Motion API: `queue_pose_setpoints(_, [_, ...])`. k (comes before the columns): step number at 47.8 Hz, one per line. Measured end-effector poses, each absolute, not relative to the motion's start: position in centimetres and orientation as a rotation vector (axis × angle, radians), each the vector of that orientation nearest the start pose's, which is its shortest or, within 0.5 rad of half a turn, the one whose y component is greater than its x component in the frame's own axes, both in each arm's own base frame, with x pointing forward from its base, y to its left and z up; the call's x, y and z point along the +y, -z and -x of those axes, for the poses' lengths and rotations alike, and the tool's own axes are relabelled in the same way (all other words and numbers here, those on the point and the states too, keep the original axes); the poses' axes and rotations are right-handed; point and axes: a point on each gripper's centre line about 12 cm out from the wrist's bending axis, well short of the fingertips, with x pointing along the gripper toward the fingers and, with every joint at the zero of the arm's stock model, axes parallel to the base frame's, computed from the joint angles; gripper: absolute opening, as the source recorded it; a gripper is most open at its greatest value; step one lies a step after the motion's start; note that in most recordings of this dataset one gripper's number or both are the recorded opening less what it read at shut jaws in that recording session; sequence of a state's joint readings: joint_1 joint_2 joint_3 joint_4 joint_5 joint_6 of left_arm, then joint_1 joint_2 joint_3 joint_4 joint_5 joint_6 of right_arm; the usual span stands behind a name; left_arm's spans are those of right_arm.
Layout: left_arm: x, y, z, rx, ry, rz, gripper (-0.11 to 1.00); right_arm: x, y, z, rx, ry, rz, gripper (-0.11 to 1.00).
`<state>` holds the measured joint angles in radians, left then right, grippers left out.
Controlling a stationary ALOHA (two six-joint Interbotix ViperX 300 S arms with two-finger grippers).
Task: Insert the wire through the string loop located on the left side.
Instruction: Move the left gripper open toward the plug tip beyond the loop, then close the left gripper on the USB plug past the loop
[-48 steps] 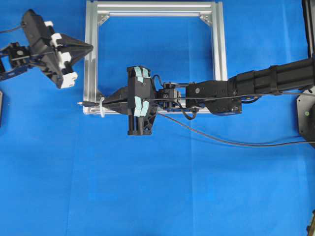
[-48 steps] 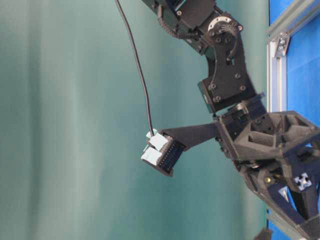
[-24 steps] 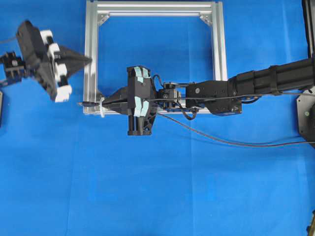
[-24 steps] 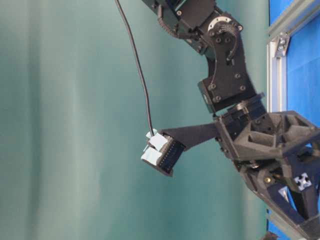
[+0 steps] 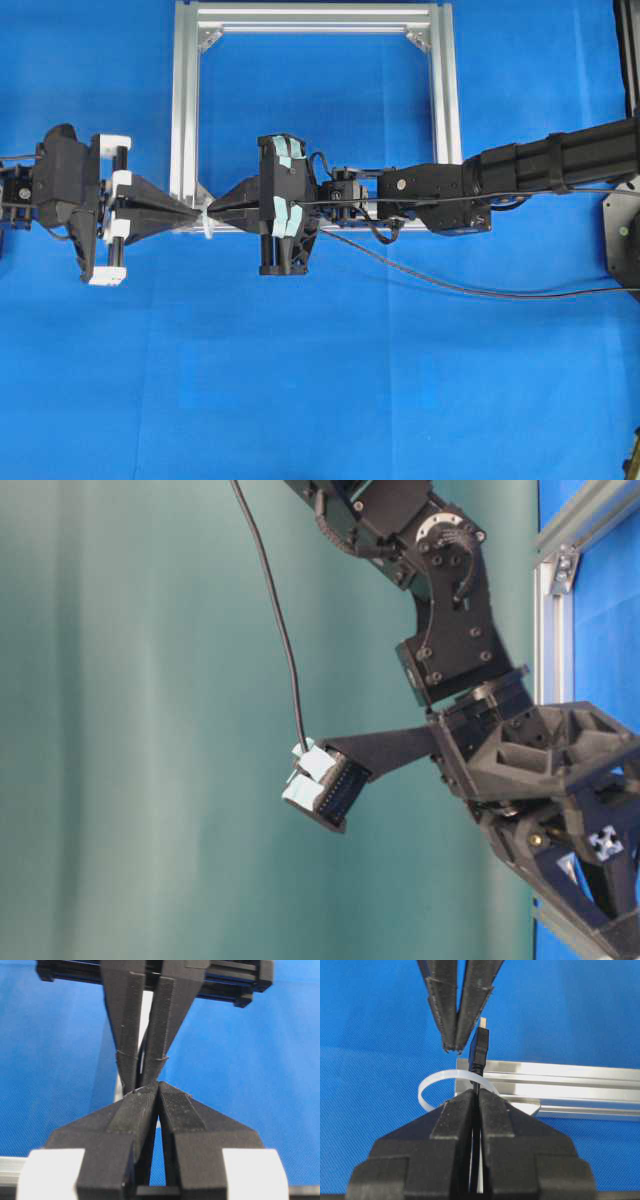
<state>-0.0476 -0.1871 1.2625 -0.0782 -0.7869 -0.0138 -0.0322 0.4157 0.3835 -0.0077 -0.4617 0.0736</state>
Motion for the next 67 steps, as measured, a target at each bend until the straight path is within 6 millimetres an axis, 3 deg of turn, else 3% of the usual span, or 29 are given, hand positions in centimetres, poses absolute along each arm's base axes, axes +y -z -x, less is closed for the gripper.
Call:
queue_pose_setpoints(23, [-0.6, -13.4, -25.8, 0.292, -0.012, 0.017, 0.04, -1.6, -12.3, -49.6, 0.335, 0.040, -0.072, 0.00])
queue_pose_setpoints(28, [-0.6, -13.4, -25.7, 0.300, -0.013, 0.022, 0.27, -1.6, -12.4, -49.7, 0.335, 0.040, -0.072, 0.00])
queue_pose_setpoints(35, [-0.6, -13.1, -25.7, 0.322, -0.013, 0.023, 0.72, -1.6, -12.3, -49.6, 0.336, 0.040, -0.072, 0.00])
queue_pose_setpoints(40, [-0.6, -13.0, -25.6, 0.340, -0.012, 0.024, 0.90, -1.6, -12.4, -49.7, 0.333, 0.040, -0.072, 0.00])
queue_pose_setpoints(55, [-0.5, -12.9, -25.5, 0.375, -0.016, 0.027, 0.89, -1.6, -12.4, -49.7, 0.333, 0.040, -0.072, 0.00])
queue_pose_setpoints(67, [0.3, -10.8, -26.2, 0.454, -0.048, 0.031, 0.88, -1.6, -12.3, -49.6, 0.336, 0.040, -0.074, 0.00])
